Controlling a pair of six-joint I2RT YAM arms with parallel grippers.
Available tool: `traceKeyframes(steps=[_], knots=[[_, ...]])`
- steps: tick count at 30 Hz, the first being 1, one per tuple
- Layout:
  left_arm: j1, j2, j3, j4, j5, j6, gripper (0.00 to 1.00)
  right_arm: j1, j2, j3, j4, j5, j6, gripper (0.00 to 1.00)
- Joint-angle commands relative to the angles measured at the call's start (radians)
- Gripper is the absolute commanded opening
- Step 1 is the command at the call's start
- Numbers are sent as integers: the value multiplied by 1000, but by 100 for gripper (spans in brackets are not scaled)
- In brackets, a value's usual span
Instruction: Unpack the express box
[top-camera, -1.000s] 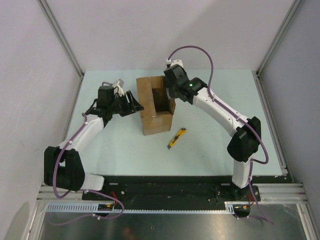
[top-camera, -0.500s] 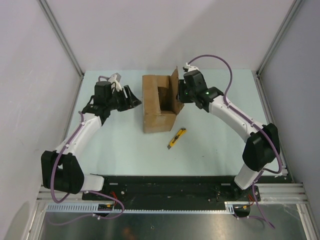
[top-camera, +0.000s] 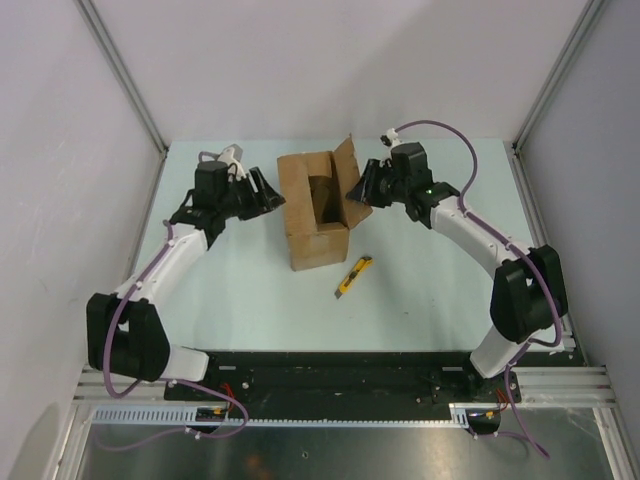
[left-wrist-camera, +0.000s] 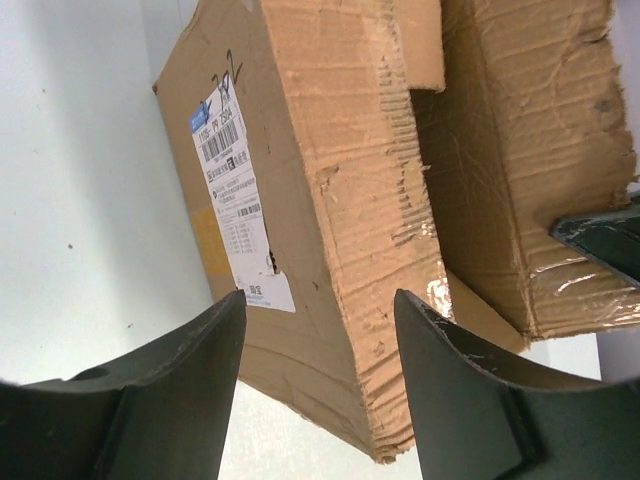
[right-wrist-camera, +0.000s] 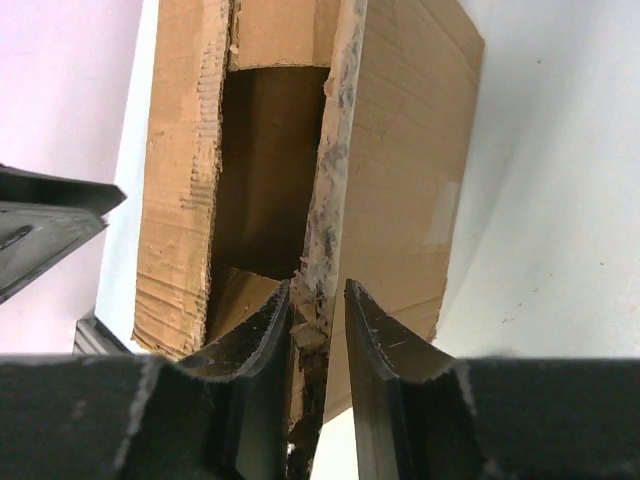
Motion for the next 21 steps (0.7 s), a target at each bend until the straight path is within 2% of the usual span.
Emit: traceKeyframes(steps=[1,2,6,7,9,10,13,16,21], knots=[[-21,33,-11,43,-25,-19,66,-12,-29,-74,145,-140,48,30],[-22,38,-10,45,-27,-19,66,-12,-34,-97,203,-146,53,31],[-30,66,-5,43,-34,-26,66,-17,-49,-152,251,-140,65,40],[-30,73,-6,43,-37,-35,65,-17,-64,-154,248,-115,65,52],[-30,81,-8,45,-37,-39,65,-17,-89,-154,239,-75,48,64],[-30,86,-9,43,-36,-43,64,-15,-104,-154,234,-20,42,74],[-30,90,-13,43,-27,-39,64,-17,-169,-152,245,69,-1,87],[-30,87,-16,45,-14,-34,63,-15,-226,-136,245,126,-33,92],[-30,80,-20,43,-8,-29,62,18,-255,-64,201,177,-91,92]])
